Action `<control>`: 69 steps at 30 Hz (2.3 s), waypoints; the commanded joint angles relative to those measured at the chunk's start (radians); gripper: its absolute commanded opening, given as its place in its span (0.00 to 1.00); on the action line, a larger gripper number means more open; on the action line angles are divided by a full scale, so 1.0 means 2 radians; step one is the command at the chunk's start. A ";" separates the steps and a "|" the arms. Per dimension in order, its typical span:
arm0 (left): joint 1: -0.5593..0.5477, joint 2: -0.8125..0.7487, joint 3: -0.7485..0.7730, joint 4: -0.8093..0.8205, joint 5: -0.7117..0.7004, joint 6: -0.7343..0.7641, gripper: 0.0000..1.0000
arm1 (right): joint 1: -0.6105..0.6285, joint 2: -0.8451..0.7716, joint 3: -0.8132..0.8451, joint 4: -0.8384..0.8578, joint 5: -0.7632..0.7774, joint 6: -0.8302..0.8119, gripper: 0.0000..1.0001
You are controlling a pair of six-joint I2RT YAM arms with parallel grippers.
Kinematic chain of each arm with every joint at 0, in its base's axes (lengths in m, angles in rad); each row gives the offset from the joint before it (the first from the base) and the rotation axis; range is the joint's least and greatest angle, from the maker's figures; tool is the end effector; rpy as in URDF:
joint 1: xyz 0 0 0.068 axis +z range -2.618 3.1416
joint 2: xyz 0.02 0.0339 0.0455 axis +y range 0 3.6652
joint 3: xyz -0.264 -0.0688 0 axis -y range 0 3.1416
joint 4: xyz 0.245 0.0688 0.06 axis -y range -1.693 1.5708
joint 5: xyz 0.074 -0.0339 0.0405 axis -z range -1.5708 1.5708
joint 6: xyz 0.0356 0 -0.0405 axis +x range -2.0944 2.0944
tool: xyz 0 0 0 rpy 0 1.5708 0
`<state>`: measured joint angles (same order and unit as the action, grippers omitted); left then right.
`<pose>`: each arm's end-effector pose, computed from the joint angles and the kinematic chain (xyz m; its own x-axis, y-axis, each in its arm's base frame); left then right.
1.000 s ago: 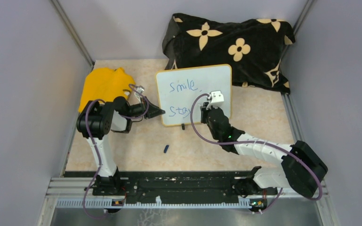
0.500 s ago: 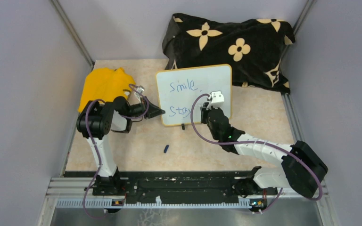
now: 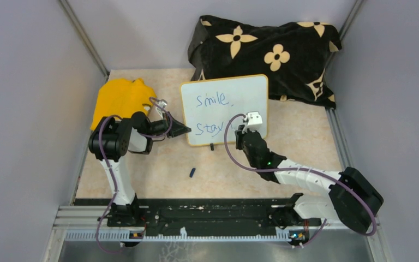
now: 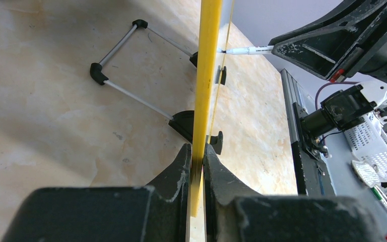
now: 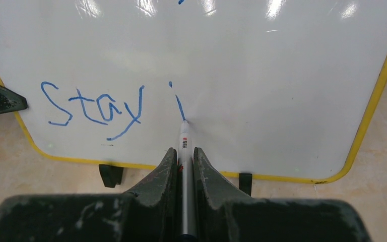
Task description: Write a sentence on the whiteboard
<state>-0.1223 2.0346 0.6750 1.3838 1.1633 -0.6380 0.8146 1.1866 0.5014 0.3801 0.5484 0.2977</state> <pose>0.3297 -0.0735 0.1248 -0.5521 -0.1700 -0.8163 0.7849 0.2243 -0.5776 0.1839 0.1679 0.2183 -0.2791 0.0689 -0.9578 -0.2068 0.9697 0.1301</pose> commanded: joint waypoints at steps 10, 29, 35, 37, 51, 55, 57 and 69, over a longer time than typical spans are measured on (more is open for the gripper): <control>-0.012 0.008 0.002 -0.033 -0.003 0.009 0.00 | -0.002 -0.033 -0.015 -0.003 -0.012 0.019 0.00; -0.013 0.006 0.003 -0.034 -0.003 0.010 0.00 | -0.007 -0.018 0.038 0.013 0.016 -0.002 0.00; -0.014 0.007 0.003 -0.035 -0.003 0.011 0.00 | -0.011 -0.011 0.039 0.008 0.016 0.000 0.00; -0.013 0.007 0.002 -0.035 -0.003 0.011 0.00 | -0.012 -0.011 0.037 0.008 0.015 0.000 0.00; -0.014 0.007 0.003 -0.034 -0.003 0.011 0.00 | -0.015 0.013 0.047 0.002 0.000 0.002 0.00; -0.014 0.007 0.003 -0.035 -0.003 0.011 0.00 | -0.014 0.017 0.049 0.000 -0.012 0.005 0.00; -0.014 0.006 0.002 -0.035 -0.003 0.011 0.00 | -0.015 0.020 0.049 -0.002 -0.016 0.007 0.00; -0.014 0.007 0.003 -0.036 -0.002 0.011 0.00 | -0.017 0.004 0.033 -0.017 0.017 0.016 0.00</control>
<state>-0.1352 2.0346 0.6754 1.3746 1.1641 -0.6304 0.7952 1.2182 0.5465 0.3546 0.5293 0.3187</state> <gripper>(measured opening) 0.142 0.105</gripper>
